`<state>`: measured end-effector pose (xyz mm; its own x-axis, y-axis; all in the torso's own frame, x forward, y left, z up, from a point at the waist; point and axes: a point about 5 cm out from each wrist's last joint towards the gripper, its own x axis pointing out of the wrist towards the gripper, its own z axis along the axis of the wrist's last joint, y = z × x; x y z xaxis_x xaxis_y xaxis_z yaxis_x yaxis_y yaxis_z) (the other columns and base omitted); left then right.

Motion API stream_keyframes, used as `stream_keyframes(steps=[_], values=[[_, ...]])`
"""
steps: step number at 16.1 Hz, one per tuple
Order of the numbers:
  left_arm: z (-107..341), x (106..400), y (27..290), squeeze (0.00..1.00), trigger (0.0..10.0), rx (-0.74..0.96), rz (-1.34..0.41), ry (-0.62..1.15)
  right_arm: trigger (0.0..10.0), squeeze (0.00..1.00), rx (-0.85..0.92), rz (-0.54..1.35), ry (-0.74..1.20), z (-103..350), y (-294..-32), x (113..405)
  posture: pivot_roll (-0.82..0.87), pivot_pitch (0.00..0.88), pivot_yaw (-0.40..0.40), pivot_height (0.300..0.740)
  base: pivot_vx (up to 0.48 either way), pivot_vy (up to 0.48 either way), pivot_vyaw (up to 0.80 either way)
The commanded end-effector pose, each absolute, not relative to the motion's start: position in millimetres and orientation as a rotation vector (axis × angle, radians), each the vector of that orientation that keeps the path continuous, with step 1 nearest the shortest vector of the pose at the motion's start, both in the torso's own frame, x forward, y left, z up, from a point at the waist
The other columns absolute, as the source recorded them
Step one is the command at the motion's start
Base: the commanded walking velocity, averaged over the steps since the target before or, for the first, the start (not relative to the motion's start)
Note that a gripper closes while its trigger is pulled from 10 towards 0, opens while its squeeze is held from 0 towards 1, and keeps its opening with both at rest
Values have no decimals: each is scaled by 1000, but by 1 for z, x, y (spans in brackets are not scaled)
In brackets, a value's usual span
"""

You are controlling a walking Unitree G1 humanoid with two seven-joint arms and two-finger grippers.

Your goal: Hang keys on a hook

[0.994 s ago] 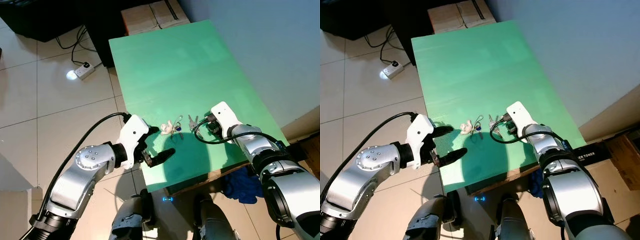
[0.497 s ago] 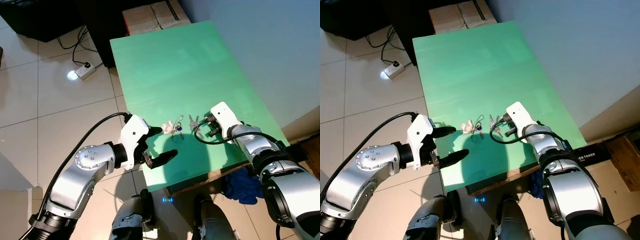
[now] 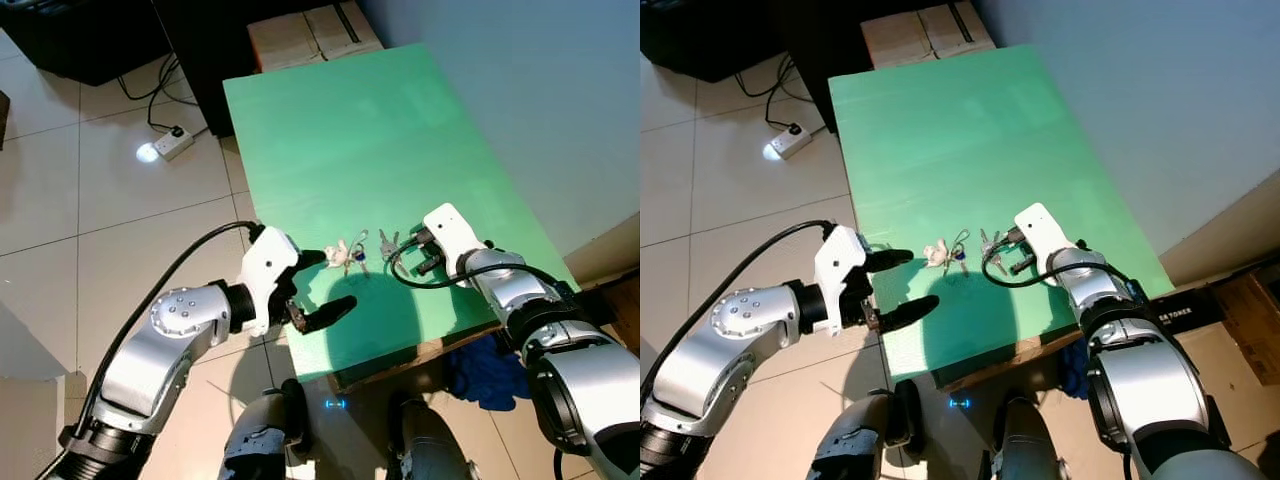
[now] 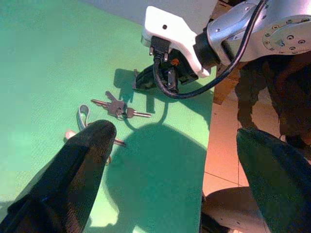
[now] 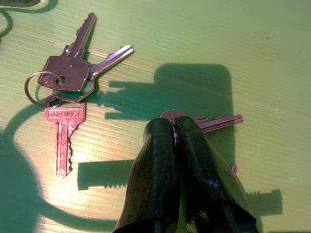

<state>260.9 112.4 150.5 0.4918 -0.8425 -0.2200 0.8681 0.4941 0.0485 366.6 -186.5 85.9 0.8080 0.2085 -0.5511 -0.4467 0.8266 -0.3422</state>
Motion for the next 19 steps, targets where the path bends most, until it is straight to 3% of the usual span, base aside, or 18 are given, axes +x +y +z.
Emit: stream_keyframes(steps=[1,7,9,11,14,19], values=[[148,261,114,0,10000,159,-1050,176,0,0,-477,367,531,83,-189,365,-3,225,78,718,0,0,0],[147,275,125,0,10000,117,-901,109,0,0,-348,282,374,101,-199,371,-39,71,72,718,0,0,0],[151,284,127,0,10000,51,-777,48,0,0,-278,243,252,110,-202,370,-54,6,76,718,0,0,0],[155,287,129,0,10000,25,-723,21,0,0,-249,213,198,113,-203,368,-64,0,82,718,0,0,0],[166,296,133,0,10000,-22,-585,-47,0,0,-180,121,70,126,-202,356,-72,0,85,718,0,0,0],[177,291,143,0,10000,-10,-388,-85,0,0,-93,14,-194,164,-181,298,-93,0,85,718,0,0,0]])
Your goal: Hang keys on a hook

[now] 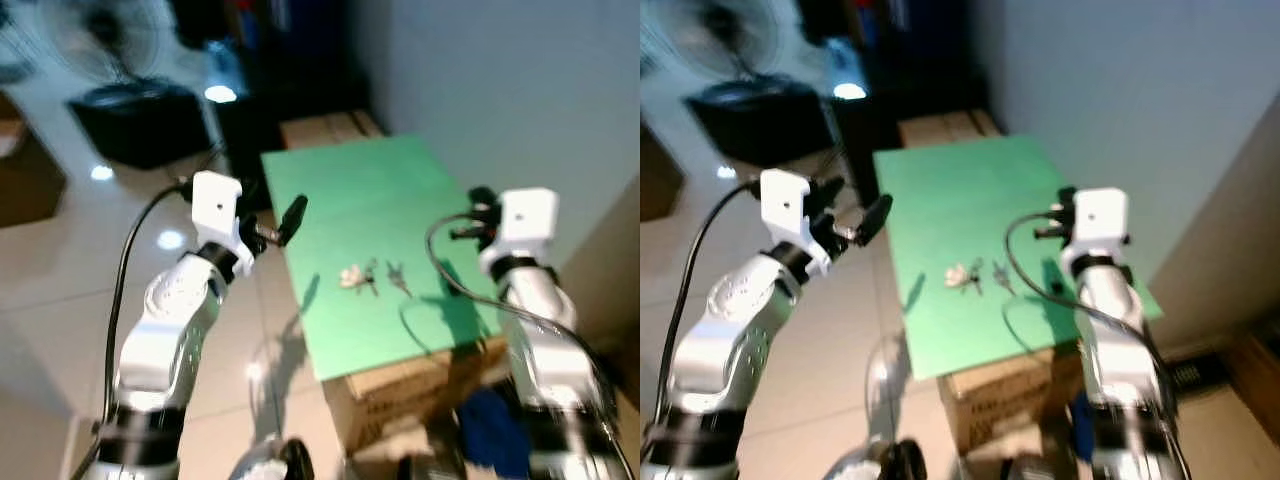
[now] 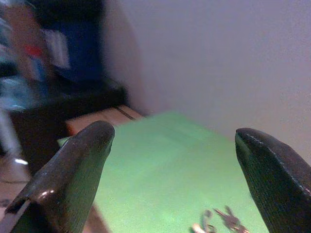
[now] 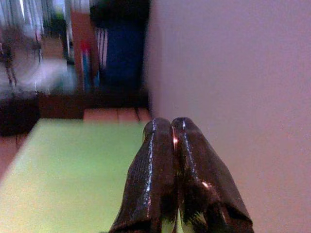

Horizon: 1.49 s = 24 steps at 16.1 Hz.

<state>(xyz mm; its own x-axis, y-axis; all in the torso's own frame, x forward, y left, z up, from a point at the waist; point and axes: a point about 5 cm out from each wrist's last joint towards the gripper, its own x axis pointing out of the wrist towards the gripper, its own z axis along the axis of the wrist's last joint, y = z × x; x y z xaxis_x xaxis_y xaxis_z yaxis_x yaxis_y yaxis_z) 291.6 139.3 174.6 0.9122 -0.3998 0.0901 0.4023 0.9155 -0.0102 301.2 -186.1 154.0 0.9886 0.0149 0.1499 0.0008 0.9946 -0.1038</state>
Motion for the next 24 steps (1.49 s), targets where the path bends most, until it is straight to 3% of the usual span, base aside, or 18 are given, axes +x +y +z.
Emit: stream_keyframes(steps=[1,8,20,23,24], values=[[177,289,144,0,10000,-4,-384,-86,0,0,-68,18,-216,165,-177,291,-95,0,80,718,0,0,0],[176,291,138,0,10000,-27,-335,-98,0,0,-28,25,-231,183,-161,274,-105,0,42,718,0,0,0],[175,296,140,0,10000,-38,-301,-107,0,0,-66,101,-270,207,-149,280,-105,0,32,718,0,0,0],[175,297,140,0,10000,-43,-297,-109,0,0,-230,15,-335,219,-157,282,-104,0,31,718,0,0,0],[175,297,139,0,10000,-44,-297,-111,0,0,-431,-23,-390,226,-161,282,-104,0,31,718,0,0,0]])
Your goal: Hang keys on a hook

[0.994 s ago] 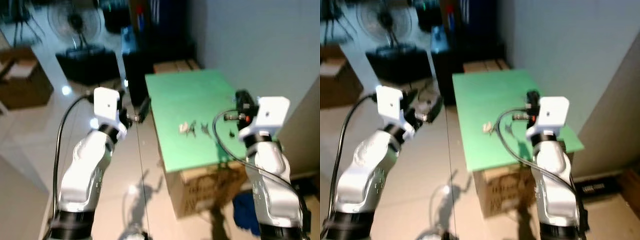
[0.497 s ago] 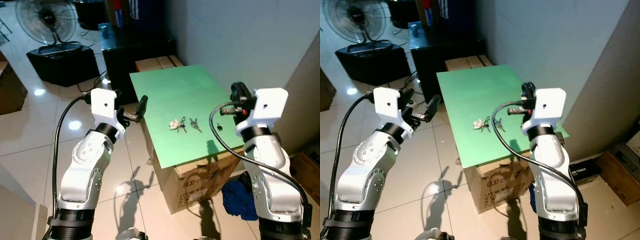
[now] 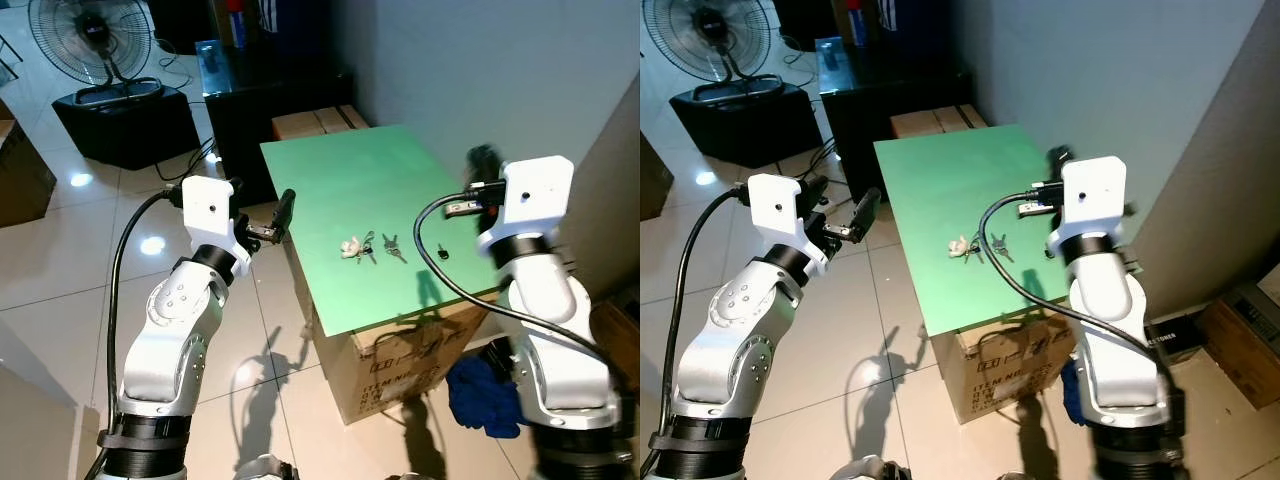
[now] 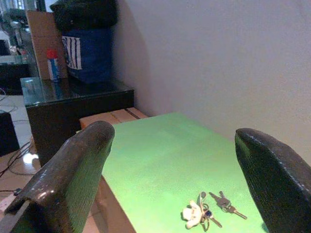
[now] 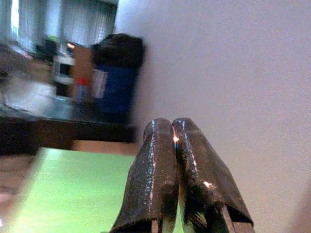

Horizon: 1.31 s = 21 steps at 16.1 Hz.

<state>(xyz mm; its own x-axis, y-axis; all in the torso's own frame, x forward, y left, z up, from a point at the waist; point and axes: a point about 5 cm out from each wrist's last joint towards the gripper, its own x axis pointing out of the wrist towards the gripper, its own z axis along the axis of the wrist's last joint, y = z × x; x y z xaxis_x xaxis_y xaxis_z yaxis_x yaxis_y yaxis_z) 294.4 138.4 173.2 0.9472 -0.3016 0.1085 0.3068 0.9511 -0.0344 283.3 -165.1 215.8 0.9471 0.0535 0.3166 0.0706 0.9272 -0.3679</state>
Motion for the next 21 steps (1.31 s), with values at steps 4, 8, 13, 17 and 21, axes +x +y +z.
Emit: stream_keyframes(steps=[4,8,13,17,21], values=[[174,296,139,0,10000,-49,-296,-113,0,0,-778,-79,-440,230,-167,280,-109,0,26,718,0,0,0],[174,296,137,0,10000,-56,-301,-110,0,0,-954,-106,-516,236,-161,277,-113,0,32,718,0,0,0],[171,294,137,0,10000,-49,-301,-98,10000,0,-627,-110,-439,228,-165,280,-116,0,37,718,0,0,0],[166,288,141,0,10000,3,-283,-91,10000,0,-360,77,-201,194,-154,280,-107,0,26,718,0,0,0],[164,282,144,0,10000,80,-236,-101,10000,0,-249,343,-111,173,-132,273,-91,0,9,718,0,0,800]])
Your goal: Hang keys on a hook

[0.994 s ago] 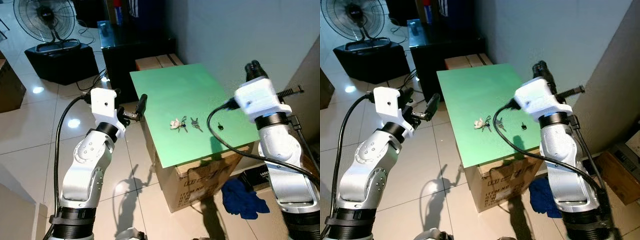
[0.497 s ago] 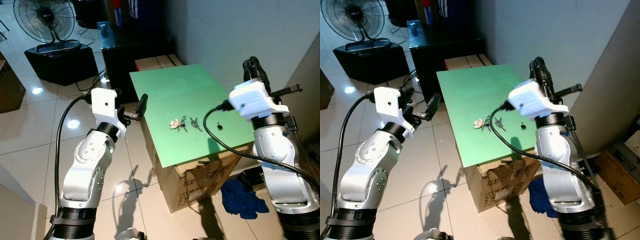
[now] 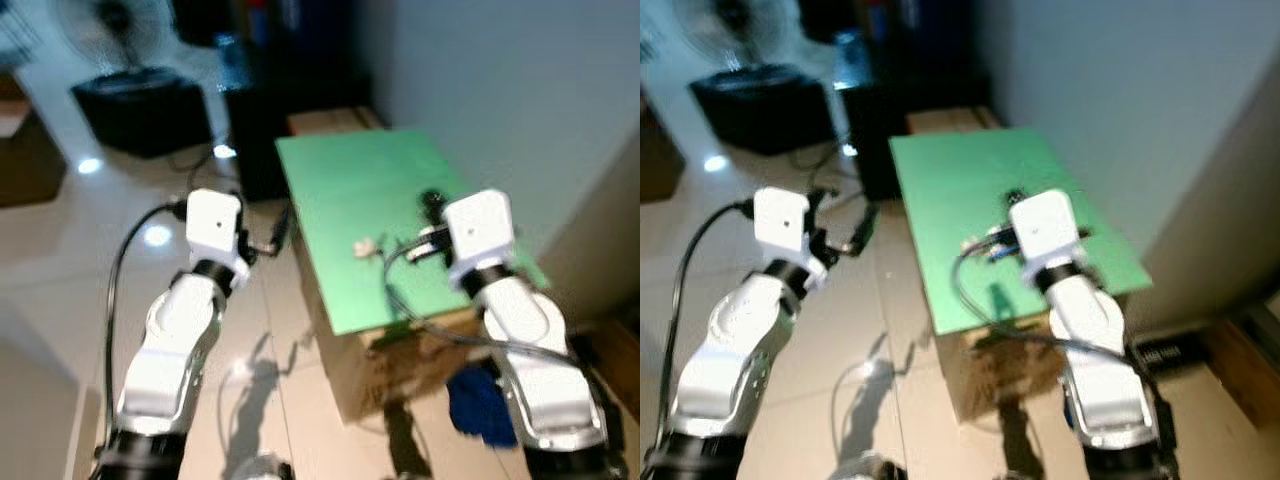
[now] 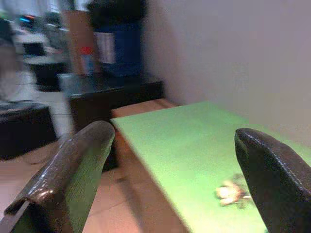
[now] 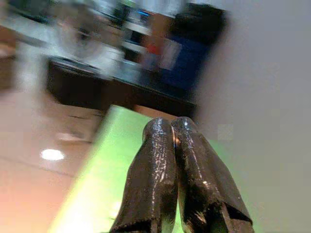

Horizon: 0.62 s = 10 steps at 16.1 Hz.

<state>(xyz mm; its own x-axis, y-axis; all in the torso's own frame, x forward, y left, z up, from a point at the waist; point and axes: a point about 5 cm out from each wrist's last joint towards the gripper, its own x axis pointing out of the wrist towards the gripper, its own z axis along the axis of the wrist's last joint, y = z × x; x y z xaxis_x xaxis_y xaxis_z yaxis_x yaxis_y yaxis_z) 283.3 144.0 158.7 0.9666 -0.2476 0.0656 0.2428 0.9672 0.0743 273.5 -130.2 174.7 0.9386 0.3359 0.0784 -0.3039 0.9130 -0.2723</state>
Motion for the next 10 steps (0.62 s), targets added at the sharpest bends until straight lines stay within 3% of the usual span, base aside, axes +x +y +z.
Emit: stream_keyframes(steps=[1,4,10], values=[[161,279,151,0,10000,70,-187,-92,10000,0,-185,368,-91,170,-130,271,-91,0,4,718,0,0,800],[157,281,150,0,10000,14,-176,-66,10000,0,-134,380,-49,165,-131,272,-89,0,-17,718,0,0,800],[145,280,145,0,10000,112,-188,-31,10000,0,-79,376,71,139,-135,270,-60,0,-41,718,0,0,800]])
